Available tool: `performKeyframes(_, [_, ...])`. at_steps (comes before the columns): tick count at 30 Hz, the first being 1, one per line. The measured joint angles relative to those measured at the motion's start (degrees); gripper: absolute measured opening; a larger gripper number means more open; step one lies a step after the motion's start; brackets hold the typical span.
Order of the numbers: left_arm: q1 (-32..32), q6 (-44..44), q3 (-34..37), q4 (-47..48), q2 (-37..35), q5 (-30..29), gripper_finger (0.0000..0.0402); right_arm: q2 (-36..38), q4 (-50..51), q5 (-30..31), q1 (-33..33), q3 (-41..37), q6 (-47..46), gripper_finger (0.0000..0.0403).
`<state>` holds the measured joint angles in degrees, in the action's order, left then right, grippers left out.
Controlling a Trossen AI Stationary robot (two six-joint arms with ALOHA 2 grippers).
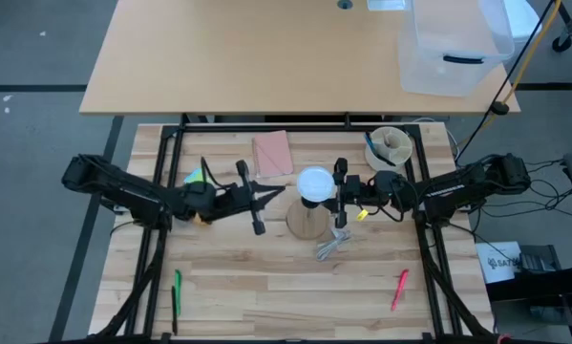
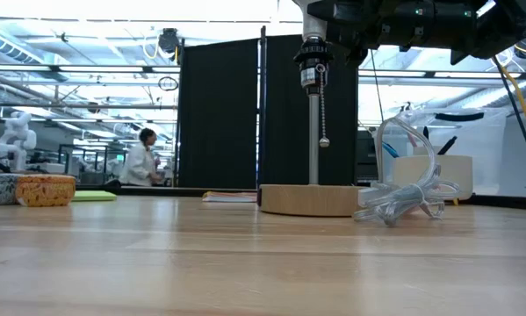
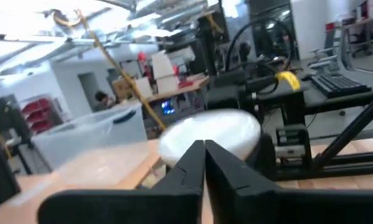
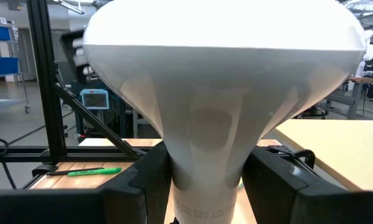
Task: Screw lightbulb
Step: Insert the lightbulb into the lamp
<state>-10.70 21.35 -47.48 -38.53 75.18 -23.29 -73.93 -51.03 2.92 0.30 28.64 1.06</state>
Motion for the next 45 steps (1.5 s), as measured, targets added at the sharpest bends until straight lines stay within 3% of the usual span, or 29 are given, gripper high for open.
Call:
performKeyframes(9, [5.3, 0.1, -17.5, 25.4, 1.7, 9.7, 0.0002, 0.0, 0.3, 0.0, 0.0, 0.0, -0.4, 0.0167])
performKeyframes(23, [9.8, 0.7, -32.3, 44.2, 10.4, 17.5, 0.0, 0.0, 0.3, 0.0, 0.0, 0.0, -0.4, 0.0167])
performKeyframes(45, [11.1, 0.1, -33.6, 49.1, 11.3, 17.8, 0.0, 0.0, 0.5, 0.1, 0.0, -0.1, -0.4, 0.0167])
